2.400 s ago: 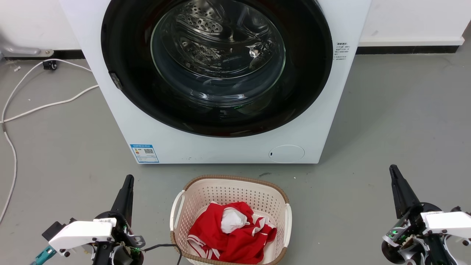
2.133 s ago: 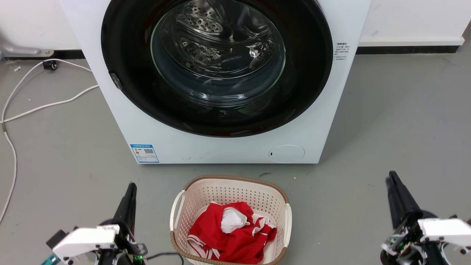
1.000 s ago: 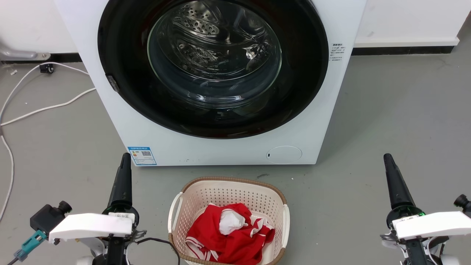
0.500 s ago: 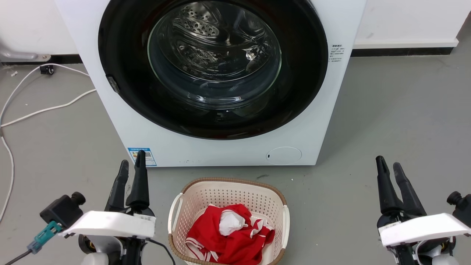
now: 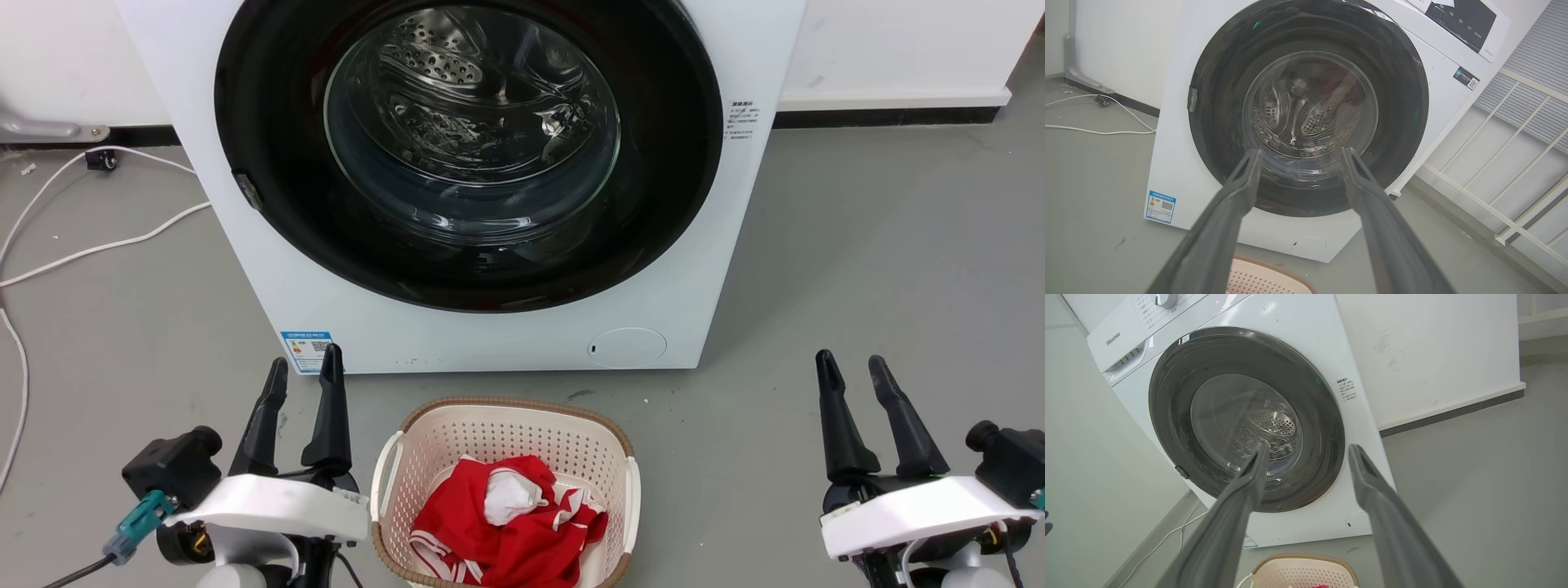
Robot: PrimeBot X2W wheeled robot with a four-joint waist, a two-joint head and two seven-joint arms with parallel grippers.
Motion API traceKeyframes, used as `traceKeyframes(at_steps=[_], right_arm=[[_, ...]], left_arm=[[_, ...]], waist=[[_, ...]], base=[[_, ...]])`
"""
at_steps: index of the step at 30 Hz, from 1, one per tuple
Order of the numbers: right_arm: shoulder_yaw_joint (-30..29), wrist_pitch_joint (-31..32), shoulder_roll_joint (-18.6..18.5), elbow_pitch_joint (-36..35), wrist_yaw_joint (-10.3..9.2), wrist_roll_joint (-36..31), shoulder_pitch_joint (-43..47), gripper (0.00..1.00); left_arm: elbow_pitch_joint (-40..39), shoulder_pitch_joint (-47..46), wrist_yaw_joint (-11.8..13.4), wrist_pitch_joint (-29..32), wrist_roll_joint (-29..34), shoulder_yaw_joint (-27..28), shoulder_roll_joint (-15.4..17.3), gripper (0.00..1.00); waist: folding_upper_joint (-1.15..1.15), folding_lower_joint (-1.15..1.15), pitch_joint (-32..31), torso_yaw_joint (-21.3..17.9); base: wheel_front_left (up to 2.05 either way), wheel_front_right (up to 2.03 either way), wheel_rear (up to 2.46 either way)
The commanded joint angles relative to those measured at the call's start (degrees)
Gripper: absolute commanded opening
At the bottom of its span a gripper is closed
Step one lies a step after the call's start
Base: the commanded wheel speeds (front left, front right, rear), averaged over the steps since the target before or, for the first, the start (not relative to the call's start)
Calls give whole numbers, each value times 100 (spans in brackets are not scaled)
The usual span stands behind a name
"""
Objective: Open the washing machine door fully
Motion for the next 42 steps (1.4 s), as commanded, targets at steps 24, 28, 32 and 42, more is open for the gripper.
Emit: traceKeyframes(at_steps=[24,28,32,42], right_arm=[[19,10,33,-128,-1,-1867,112,100],[17,28,37,-91,-1,-2027,101,100],[39,41,41,-59,-1,-2235,131,100],[77,57,50,-28,-1,-2609,181,100]], left_arm=[[-161,91,460,-376,1631,-311,299,100],[-154,107,503,-412,1759,-341,313,100],[-132,140,549,-455,1929,-370,320,100],[-53,199,606,-559,2293,-393,305,100]], waist=[[0,0,-35,-17],[0,0,-36,-21],[0,0,-44,-26],[0,0,-54,-45]], base=[[0,0,0],[0,0,0],[0,0,0],[0,0,0]])
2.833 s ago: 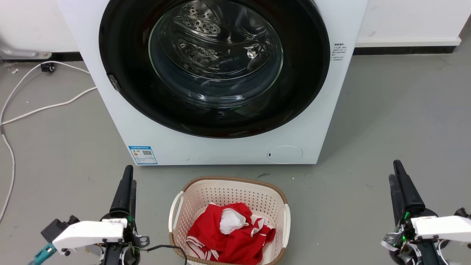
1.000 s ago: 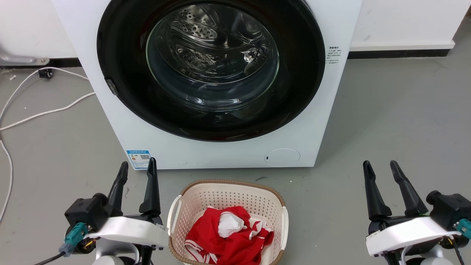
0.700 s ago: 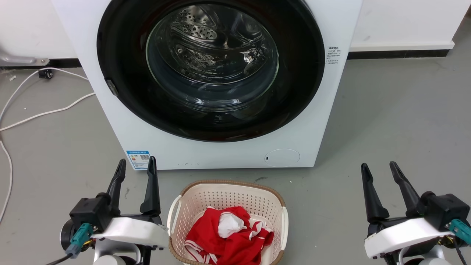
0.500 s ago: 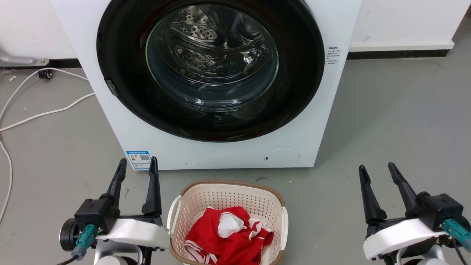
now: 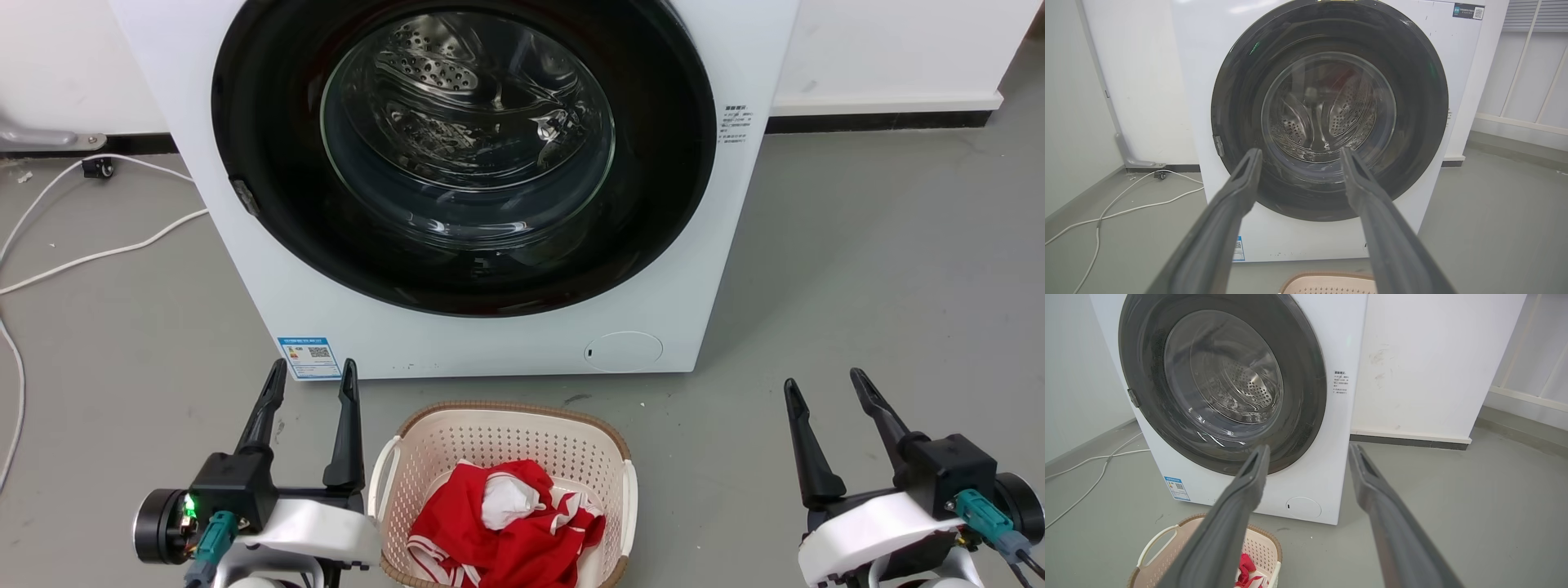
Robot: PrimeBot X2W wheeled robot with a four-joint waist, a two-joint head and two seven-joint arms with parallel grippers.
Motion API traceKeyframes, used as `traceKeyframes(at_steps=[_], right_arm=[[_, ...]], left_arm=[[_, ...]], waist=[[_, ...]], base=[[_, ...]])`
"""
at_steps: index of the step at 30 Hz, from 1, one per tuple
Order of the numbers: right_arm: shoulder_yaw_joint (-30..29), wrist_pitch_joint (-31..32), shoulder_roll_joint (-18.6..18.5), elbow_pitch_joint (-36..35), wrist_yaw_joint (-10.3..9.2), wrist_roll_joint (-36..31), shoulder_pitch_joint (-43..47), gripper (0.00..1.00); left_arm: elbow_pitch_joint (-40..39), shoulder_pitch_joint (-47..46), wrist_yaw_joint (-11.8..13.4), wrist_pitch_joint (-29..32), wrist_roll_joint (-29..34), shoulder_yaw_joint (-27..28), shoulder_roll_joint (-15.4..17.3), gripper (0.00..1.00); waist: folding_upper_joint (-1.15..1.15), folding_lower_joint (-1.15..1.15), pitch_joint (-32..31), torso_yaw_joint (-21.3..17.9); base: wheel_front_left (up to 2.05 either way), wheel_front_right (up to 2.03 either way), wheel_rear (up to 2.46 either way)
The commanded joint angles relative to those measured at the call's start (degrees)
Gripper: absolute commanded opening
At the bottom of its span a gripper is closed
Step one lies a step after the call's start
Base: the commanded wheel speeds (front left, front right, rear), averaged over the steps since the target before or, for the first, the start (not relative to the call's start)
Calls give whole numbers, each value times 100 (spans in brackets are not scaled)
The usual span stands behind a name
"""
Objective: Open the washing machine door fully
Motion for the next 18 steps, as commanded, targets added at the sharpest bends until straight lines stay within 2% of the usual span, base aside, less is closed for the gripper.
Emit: traceKeyframes(at_steps=[1,18], right_arm=[[12,-3,24,-23,-2,-129,54,100],[61,-94,37,-37,-2,-392,91,100]], left_arm=[[4,53,27,-41,120,-4,-5,100],[151,152,-112,-195,517,156,-180,100]], waist=[[0,0,-2,-5],[0,0,-42,-28]], base=[[0,0,0],[0,0,0]])
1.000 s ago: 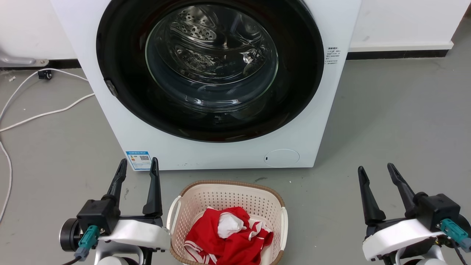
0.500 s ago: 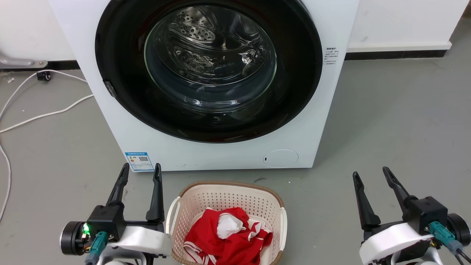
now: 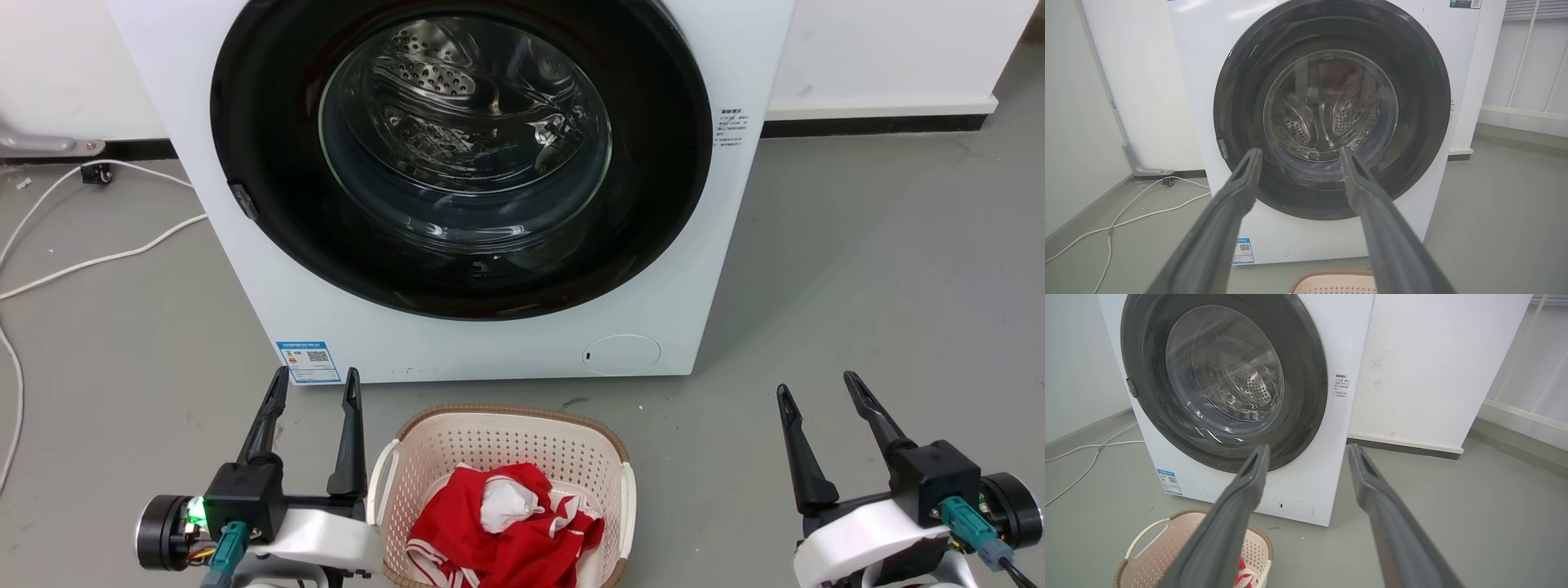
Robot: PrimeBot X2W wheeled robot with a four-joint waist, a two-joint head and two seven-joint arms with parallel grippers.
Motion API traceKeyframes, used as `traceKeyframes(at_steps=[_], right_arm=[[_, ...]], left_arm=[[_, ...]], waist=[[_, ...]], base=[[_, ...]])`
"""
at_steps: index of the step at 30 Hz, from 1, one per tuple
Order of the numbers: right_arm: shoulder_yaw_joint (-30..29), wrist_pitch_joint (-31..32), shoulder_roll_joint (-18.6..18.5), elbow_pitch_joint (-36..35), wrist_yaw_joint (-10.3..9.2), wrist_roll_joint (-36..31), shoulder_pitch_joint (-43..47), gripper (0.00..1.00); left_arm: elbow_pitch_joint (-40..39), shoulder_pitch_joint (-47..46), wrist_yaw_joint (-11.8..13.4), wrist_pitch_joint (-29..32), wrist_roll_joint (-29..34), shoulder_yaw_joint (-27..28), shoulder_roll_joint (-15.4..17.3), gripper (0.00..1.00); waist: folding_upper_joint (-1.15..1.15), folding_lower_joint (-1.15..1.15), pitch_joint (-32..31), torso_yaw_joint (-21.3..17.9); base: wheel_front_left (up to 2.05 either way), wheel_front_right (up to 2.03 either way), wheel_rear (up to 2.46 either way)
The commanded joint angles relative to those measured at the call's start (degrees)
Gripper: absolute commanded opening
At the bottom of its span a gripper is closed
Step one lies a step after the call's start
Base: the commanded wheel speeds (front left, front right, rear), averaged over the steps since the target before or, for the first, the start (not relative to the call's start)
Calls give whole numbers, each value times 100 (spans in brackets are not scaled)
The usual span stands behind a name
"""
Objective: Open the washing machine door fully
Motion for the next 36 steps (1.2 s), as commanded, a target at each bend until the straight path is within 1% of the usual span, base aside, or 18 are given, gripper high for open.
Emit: traceKeyframes(at_steps=[1,18,19,20,27,29,30,32,36], right_arm=[[9,-23,25,3,-2,42,35,100],[6,15,24,45,-2,160,20,100],[13,15,24,46,-2,219,27,39],[22,12,24,45,-2,243,31,0],[35,-35,24,28,-2,459,30,0],[33,-81,24,11,-3,597,5,0],[23,-120,24,6,-2,773,-8,0],[12,-206,24,34,-3,1506,-27,0],[16,-494,23,85,-2,3379,-155,0]], left_arm=[[22,85,-40,-20,-2,20,-23,100],[141,31,-145,-20,38,161,-109,100],[144,30,-147,-20,45,164,-114,100],[145,29,-151,-20,43,169,-118,100],[138,27,-166,-20,79,196,-139,100],[135,24,-166,-20,82,205,-143,100],[132,23,-167,-20,83,211,-145,100],[127,15,-172,-20,85,218,-148,100],[115,8,-174,-20,85,239,-156,100]], waist=[[0,0,-3,-1],[0,0,7,-7],[0,0,7,-6],[0,0,8,-5],[0,0,16,-9],[0,0,21,-12],[0,0,24,-13],[0,0,29,-14],[0,0,34,-21]], base=[[0,0,0],[0,0,0],[0,0,0],[0,0,0],[0,0,0],[0,0,0],[0,0,0],[0,0,0],[0,0,0]])
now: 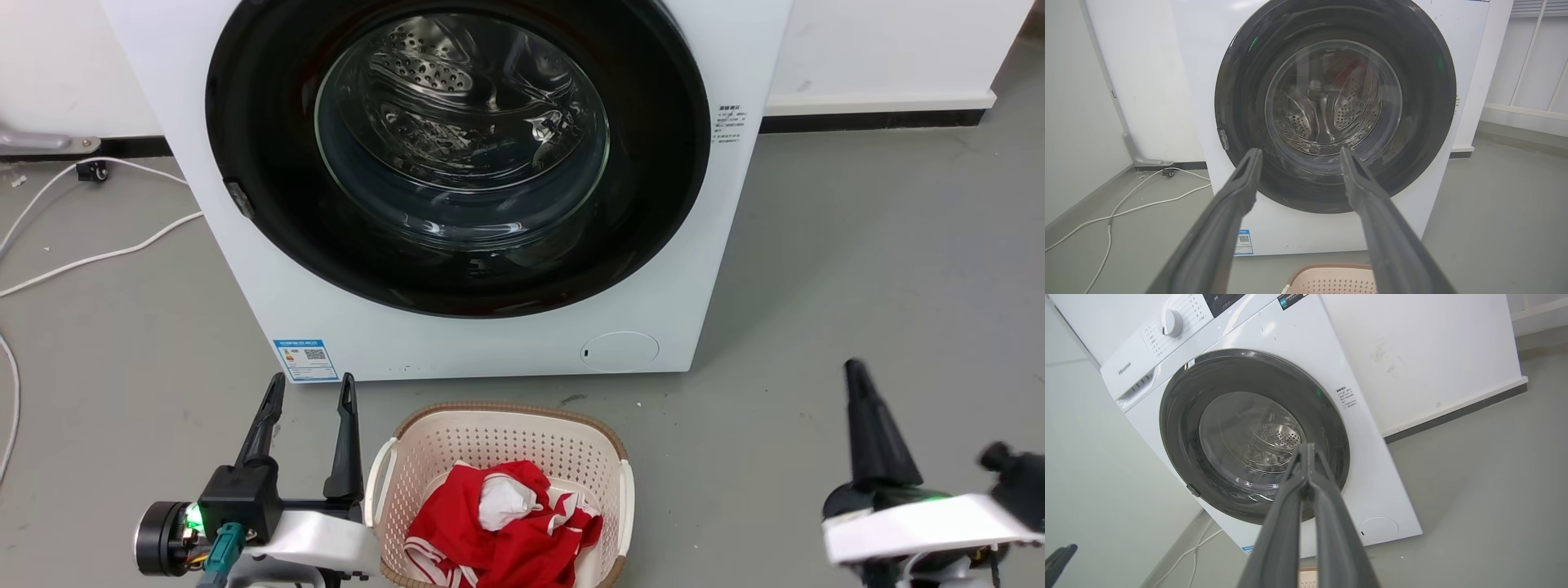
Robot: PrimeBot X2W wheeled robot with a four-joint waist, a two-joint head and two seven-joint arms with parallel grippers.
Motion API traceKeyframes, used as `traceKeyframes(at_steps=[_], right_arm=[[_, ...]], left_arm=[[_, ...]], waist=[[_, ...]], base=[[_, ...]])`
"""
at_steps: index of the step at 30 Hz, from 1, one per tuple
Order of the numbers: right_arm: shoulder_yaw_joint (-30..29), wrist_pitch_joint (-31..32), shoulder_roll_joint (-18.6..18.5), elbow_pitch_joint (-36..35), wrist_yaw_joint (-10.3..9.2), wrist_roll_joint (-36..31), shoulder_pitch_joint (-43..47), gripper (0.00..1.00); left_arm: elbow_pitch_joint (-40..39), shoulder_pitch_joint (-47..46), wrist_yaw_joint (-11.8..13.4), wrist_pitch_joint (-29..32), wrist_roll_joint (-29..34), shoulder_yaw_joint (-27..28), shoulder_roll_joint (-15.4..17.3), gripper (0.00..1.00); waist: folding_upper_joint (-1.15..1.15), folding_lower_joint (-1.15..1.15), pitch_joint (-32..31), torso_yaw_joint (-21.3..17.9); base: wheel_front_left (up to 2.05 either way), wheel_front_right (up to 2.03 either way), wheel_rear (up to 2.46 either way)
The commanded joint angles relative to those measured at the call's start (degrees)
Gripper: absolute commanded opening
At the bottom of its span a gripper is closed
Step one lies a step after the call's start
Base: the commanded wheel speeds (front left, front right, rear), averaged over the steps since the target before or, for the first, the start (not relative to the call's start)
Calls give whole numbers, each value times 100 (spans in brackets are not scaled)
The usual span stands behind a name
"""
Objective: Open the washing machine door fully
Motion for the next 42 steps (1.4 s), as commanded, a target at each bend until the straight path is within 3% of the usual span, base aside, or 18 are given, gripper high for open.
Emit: traceKeyframes(at_steps=[1,6,7,8,9,11,12,15,19,29,35,42], right_arm=[[2,-160,21,23,-2,963,-159,0],[-143,-379,16,114,-1,4297,-427,0],[-198,-404,16,127,-1,4848,-515,0],[-198,-404,16,127,-1,4848,-515,0],[-332,-402,14,139,-1,5888,-720,0],[-425,-408,13,178,-1,6169,-819,0],[-674,-301,-30,364,-1,6793,-1181,0],[-865,-143,-284,717,-1,7232,-1692,0],[-826,79,-725,1372,-1,7578,-2475,0],[87,864,-1918,3271,-1,7410,-4658,0],[822,1662,-2168,4298,-1,7174,-5892,0],[1565,2489,-2028,5345,-1,6807,-7075,0]], left_arm=[[-21,-7,-21,-13,27,18,-8,100],[-43,-43,-24,-13,5,50,-16,100],[-49,-51,-21,-13,-5,58,-17,100],[-49,-51,-21,-13,-5,58,-17,100],[-64,-59,-10,-13,-21,79,-20,100],[-74,-64,1,-13,-29,91,-20,100],[-106,-103,10,-13,-52,102,-26,100],[-164,-183,10,-13,-63,108,-27,100],[-239,-303,-5,-13,-52,108,-29,100],[-447,-715,-45,-13,-53,40,-37,100],[-614,-955,-35,-13,-5,-52,-40,100],[-752,-1204,-82,-13,65,-127,-39,100]], waist=[[0,0,4,-4],[0,0,29,-11],[0,0,39,-15],[0,0,39,-15],[0,0,62,-29],[0,0,78,-40],[0,0,136,-47],[0,0,267,-35],[0,0,478,1],[0,0,1105,192],[0,0,1508,310],[0,0,1946,437]], base=[[0,0,0],[0,0,0],[0,0,0],[0,0,0],[0,0,0],[0,0,0],[0,0,0],[0,0,0],[0,0,0],[0,0,0],[0,0,0],[0,0,0]])
